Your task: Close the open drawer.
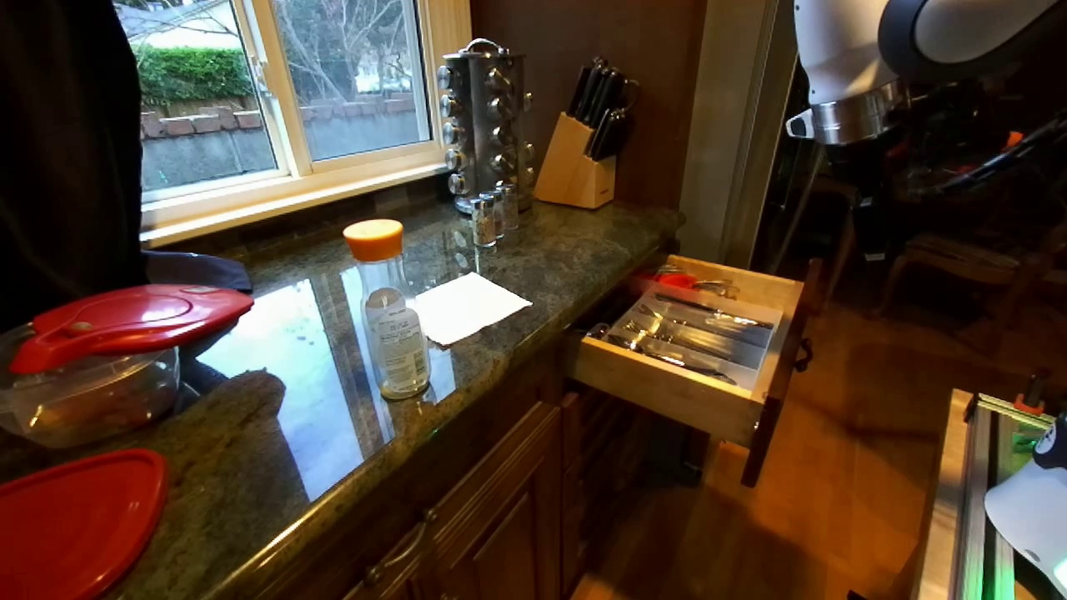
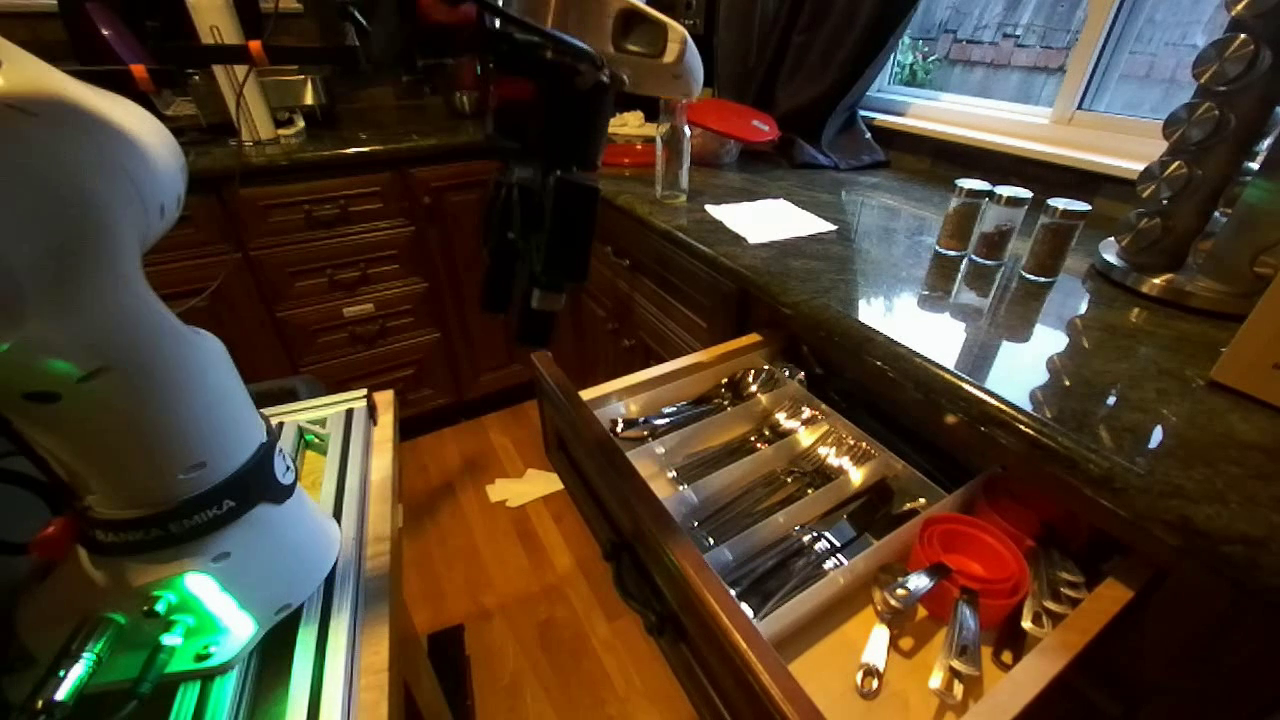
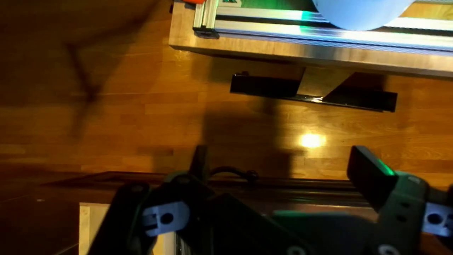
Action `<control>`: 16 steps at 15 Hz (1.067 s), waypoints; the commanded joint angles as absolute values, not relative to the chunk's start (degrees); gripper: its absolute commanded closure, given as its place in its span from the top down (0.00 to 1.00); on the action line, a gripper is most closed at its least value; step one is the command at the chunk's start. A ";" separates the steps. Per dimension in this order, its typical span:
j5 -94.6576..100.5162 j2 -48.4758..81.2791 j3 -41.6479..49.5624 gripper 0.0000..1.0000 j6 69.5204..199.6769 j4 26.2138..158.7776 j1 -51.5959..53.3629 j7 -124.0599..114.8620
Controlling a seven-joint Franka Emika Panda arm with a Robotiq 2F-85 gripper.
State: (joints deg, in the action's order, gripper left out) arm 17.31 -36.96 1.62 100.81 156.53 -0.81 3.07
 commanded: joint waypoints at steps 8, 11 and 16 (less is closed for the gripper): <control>17.48 -34.69 3.92 1.00 104.11 157.52 -1.73 6.01; 18.60 -31.85 6.20 1.00 109.11 157.59 -3.14 7.78; 19.13 -26.09 9.35 1.00 116.90 157.62 -5.70 12.76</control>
